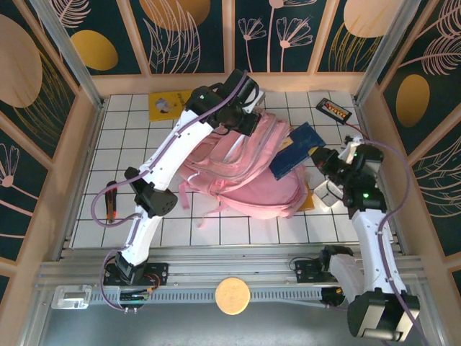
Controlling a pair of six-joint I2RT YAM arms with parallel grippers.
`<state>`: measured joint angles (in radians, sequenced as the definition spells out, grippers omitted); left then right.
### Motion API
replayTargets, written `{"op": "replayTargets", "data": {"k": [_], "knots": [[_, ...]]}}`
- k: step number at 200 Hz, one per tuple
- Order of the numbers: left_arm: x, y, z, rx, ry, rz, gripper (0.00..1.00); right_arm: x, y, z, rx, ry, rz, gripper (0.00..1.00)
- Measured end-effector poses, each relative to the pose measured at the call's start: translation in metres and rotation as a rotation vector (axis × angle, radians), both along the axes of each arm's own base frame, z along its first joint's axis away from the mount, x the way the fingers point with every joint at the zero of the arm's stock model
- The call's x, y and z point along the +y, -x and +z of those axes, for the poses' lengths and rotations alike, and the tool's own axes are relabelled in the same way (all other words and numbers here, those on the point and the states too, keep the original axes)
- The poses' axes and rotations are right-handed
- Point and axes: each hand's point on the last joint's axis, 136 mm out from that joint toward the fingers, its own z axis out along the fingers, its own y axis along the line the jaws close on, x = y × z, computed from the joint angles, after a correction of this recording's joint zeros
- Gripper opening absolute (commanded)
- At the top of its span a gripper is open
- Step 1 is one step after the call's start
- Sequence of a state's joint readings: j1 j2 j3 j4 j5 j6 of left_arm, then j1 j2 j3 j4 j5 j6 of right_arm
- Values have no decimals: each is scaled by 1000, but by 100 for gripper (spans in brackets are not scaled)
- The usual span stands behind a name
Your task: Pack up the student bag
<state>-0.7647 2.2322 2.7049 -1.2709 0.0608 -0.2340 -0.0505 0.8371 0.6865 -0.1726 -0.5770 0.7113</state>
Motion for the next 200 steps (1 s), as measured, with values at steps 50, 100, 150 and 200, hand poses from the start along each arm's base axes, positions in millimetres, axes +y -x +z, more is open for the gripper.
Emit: {"op": "replayTargets", "data": {"k": [50, 100, 150, 200], "knots": [[-10, -13, -3, 14, 55, 0, 0, 78, 1, -43, 69, -71, 215, 0], [-6, -21, -10, 4, 26, 35, 99, 84, -25, -88, 202, 37, 169, 93], [40, -48, -66, 10, -228, 244, 99, -21, -35, -40, 174, 226, -156, 93], [108, -77, -99, 56, -366, 431, 99, -33, -35, -2, 116, 294, -175, 91]]}}
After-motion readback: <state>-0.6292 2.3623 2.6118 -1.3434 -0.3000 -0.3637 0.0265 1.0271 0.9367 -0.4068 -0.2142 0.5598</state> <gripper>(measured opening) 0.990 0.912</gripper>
